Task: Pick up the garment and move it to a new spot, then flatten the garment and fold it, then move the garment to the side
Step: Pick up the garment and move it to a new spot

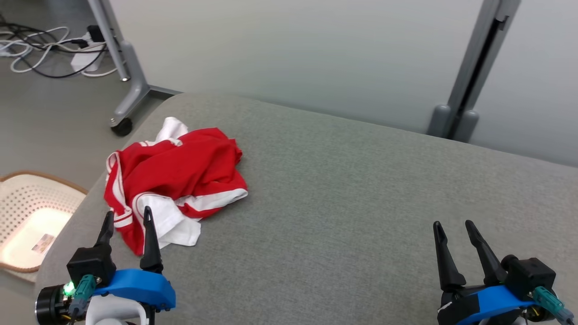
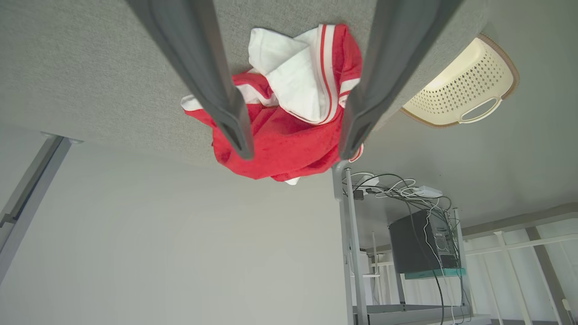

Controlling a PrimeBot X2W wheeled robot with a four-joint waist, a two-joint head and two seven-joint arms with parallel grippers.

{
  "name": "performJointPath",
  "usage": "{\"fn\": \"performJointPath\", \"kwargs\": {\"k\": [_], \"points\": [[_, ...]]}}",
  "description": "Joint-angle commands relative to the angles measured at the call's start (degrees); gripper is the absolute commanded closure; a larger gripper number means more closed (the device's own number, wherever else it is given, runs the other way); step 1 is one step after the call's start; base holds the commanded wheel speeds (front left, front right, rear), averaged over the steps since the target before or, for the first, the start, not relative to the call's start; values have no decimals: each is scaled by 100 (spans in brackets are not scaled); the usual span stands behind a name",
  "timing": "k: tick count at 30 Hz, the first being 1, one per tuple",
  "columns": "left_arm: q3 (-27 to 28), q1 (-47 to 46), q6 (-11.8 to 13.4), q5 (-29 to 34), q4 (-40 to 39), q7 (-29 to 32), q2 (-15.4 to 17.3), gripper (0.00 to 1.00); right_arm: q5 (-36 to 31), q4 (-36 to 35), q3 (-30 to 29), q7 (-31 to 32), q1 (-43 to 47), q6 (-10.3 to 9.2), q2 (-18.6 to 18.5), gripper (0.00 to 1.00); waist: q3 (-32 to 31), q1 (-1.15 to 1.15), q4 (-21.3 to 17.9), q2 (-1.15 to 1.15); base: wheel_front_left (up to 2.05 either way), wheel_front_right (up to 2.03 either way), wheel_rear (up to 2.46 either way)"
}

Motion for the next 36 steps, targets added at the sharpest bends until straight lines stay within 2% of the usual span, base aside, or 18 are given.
{"fn": "performJointPath", "kwargs": {"k": [1,10,18,28,36], "points": [[3,29,26,-32,-19,-34,24,0,-5,-3,-16,-21,36,13,-34,0,57,0,101,0,0,0,0],[111,95,107,-106,-99,-43,99,0,-46,-22,13,-4,-7,12,-33,0,124,0,554,0,0,0,0],[187,152,170,-192,-159,-69,154,0,-59,-19,61,17,-56,13,-34,0,170,0,667,0,0,0,0],[335,-102,160,-340,-189,-40,289,0,-180,-112,115,88,-123,13,-33,0,314,0,400,0,0,0,0],[545,-972,18,-545,-57,-24,523,0,-505,-603,49,318,-335,12,-34,0,906,0,-49,0,0,0,0]]}}
